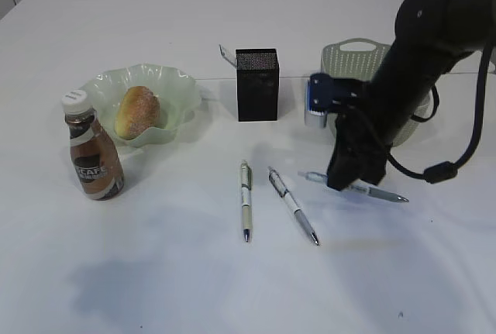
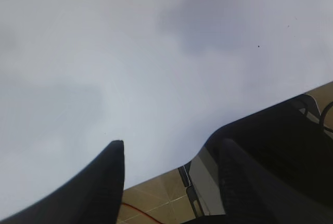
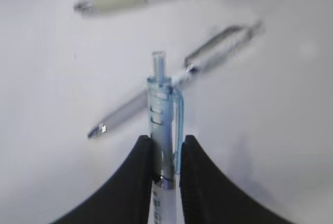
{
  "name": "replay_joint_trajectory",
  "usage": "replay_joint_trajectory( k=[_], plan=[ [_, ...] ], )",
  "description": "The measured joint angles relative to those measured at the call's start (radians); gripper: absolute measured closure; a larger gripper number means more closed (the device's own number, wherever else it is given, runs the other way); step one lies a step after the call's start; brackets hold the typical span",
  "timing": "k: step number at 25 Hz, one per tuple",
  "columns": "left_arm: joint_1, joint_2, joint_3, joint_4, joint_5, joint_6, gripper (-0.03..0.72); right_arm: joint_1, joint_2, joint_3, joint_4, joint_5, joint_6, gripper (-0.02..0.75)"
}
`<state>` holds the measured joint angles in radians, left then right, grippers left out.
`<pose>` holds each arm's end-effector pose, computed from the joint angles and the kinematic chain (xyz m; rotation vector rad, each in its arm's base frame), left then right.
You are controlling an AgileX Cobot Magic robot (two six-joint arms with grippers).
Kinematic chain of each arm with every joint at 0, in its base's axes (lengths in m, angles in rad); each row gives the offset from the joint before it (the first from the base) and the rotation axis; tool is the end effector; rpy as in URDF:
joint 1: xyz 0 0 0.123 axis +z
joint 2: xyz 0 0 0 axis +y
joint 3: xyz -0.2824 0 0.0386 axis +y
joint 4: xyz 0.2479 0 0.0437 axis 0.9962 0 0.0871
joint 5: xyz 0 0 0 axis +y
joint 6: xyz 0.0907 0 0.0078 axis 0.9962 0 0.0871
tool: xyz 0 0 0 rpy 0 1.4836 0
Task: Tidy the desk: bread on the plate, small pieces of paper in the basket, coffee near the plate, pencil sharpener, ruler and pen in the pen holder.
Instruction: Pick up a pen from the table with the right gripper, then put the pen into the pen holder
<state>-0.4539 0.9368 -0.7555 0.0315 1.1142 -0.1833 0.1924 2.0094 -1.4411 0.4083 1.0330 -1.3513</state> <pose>0.1339 -0.0624 0.2865 0.3877 2.7583 -0.1191 0.3821 0.1061 0.1805 -1.7878 2.2511 0.3883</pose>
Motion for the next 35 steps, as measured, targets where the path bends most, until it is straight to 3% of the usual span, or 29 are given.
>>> replay_joint_trajectory(
  k=[3,4,5,7,12,14,21,22,25,29,35],
  plan=[
    [0.000,0.000,0.000,0.000,0.000,0.000,0.286,0.000,-0.013,-0.058,0.145,0.002,0.000,0.594],
    [0.000,0.000,0.000,0.000,0.000,0.000,0.286,0.000,-0.013,-0.058,0.145,0.002,0.000,0.594],
    [0.000,0.000,0.000,0.000,-0.001,0.000,0.286,0.000,-0.013,-0.093,0.255,-0.005,0.000,0.594],
    [0.000,0.000,0.000,0.000,-0.001,0.000,0.286,0.000,-0.013,-0.120,0.359,-0.028,0.000,0.594],
    [0.000,0.000,0.000,0.000,-0.005,0.000,0.286,0.000,-0.013,-0.139,0.536,-0.132,-0.042,0.594],
    [0.000,0.000,0.000,0.000,-0.005,0.000,0.286,0.000,-0.013,-0.139,0.555,-0.146,-0.052,0.594],
    [0.000,0.000,0.000,0.000,-0.011,0.000,0.286,0.000,-0.011,-0.139,0.980,-0.284,-0.361,0.595],
    [0.000,0.000,0.000,0.000,-0.014,0.000,0.286,0.000,-0.011,-0.139,0.980,-0.284,-0.361,0.595],
    [0.000,0.000,0.000,0.000,-0.015,0.000,0.286,0.000,0.012,-0.140,1.276,-0.333,-0.582,0.595],
    [0.000,0.000,0.000,0.000,-0.024,0.000,0.286,0.000,0.053,-0.157,1.365,-0.355,-0.749,0.595],
    [0.000,0.000,0.000,0.000,-0.030,0.000,0.286,0.000,0.144,-0.228,1.375,-0.359,-0.822,0.595]
  ],
)
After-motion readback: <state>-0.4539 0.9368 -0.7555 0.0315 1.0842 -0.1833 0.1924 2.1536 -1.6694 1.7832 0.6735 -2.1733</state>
